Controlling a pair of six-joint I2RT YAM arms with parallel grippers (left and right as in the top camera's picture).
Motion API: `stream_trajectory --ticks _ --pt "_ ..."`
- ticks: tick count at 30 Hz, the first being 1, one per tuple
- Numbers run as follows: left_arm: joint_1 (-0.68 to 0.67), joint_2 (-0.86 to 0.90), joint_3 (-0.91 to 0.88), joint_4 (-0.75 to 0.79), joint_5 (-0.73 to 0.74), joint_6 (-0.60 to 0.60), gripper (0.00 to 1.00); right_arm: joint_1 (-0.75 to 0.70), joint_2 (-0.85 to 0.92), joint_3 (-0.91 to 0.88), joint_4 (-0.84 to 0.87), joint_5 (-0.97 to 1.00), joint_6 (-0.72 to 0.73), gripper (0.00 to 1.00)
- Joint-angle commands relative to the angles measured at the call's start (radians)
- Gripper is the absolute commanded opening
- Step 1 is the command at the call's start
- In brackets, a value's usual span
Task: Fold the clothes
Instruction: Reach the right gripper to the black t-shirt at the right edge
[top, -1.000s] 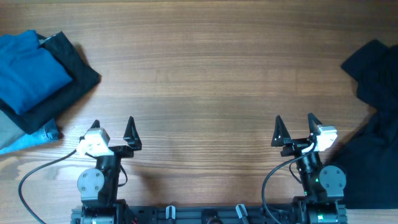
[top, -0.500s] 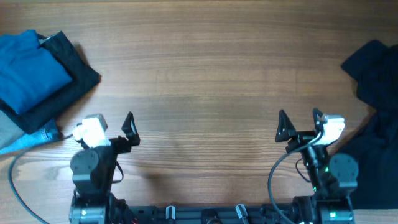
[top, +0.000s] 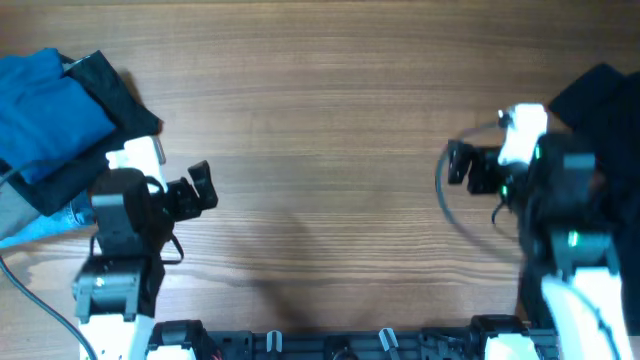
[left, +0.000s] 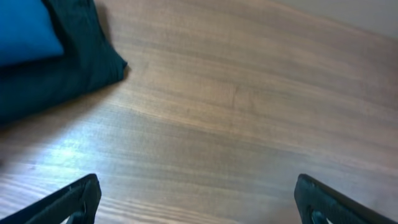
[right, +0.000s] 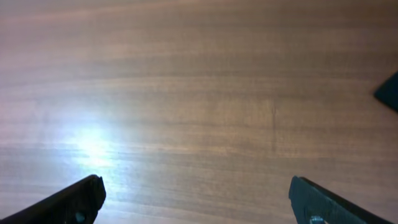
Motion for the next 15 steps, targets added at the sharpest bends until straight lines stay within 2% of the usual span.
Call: stream_trajectory --ticks 1,4,8,12,15 --pt "-0.005 0.037 0.083 -0.032 0.043 0.012 1.00 -0.009 0.185 0.161 -0.054 0.014 -0.080 1.00" --pt "-0.005 0.039 0.085 -0.032 0.065 0.012 1.00 -0.015 0.294 0.223 -0.048 0.018 -0.077 1.00" --pt "-0.005 0.039 0.085 -0.036 0.065 0.012 1.00 -0.019 0.379 0.229 0.065 0.057 -0.098 1.00" --pt "-0.005 0.039 0.085 -0.036 0.065 0.012 1.00 -0.081 0.481 0.229 0.191 0.296 -0.048 1.00" --pt "-0.005 0.039 0.085 -0.036 0.065 0.012 1.00 -0.155 0.555 0.229 0.237 0.329 -0.051 1.00"
